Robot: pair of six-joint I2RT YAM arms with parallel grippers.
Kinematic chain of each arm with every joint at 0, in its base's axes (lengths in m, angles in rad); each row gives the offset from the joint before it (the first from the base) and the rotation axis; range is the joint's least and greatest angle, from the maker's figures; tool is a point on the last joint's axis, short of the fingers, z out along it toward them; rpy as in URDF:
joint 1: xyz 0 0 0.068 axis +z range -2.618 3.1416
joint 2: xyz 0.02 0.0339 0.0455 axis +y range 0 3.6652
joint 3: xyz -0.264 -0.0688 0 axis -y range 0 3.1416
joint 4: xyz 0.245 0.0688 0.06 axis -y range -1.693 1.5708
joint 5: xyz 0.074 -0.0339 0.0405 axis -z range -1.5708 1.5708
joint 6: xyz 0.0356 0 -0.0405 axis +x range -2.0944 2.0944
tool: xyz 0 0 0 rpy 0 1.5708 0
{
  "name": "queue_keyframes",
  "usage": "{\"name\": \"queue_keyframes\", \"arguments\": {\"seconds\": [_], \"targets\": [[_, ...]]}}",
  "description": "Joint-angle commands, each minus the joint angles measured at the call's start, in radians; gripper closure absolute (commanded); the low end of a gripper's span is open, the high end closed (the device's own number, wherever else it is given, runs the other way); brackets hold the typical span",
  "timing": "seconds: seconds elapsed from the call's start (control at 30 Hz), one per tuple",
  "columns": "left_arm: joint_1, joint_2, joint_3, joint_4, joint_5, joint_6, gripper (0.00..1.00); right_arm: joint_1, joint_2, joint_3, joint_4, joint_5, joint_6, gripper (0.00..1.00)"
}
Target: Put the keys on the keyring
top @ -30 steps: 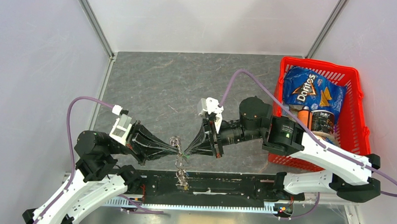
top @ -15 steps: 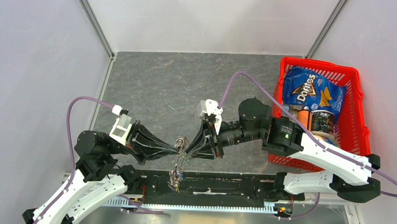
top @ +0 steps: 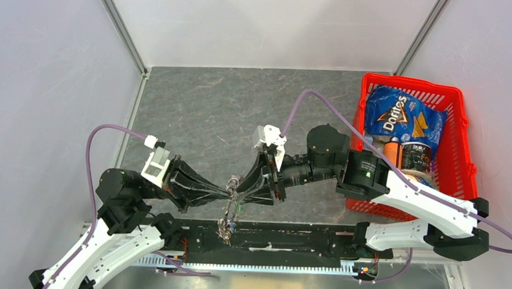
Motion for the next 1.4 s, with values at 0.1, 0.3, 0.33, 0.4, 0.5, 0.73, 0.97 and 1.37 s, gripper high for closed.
{"name": "queue_keyframes", "arguments": {"seconds": [0.1, 0.3, 0.33, 0.4, 0.5, 0.73, 0.97, 1.37], "targets": [[0.001, -0.005, 0.015, 0.068, -0.045, -0.021, 0.98, 0.014, 0.023, 0.043, 0.060, 0.007, 0.005, 0.61], [0.001, -0.011, 0.019, 0.065, -0.051, -0.020, 0.98, 0.025, 0.023, 0.042, 0.055, 0.021, -0.002, 0.62], [0.001, -0.012, 0.018, 0.065, -0.053, -0.020, 0.98, 0.027, 0.022, 0.041, 0.054, 0.023, -0.001, 0.62], [0.001, -0.013, 0.016, 0.065, -0.057, -0.018, 0.98, 0.029, 0.022, 0.039, 0.055, 0.027, -0.002, 0.63], [0.001, -0.014, 0.016, 0.065, -0.064, -0.017, 0.98, 0.033, 0.022, 0.035, 0.055, 0.037, -0.005, 0.65], [0.001, -0.014, 0.015, 0.072, -0.068, -0.018, 0.98, 0.041, 0.023, 0.036, 0.049, 0.052, -0.017, 0.87], [0.001, -0.018, 0.019, 0.069, -0.062, -0.029, 0.98, 0.052, 0.032, 0.074, -0.018, 0.063, -0.041, 1.00], [0.001, 0.008, 0.126, -0.237, 0.116, 0.008, 0.77, 0.053, 0.072, 0.163, -0.240, 0.032, -0.081, 1.00]]}}
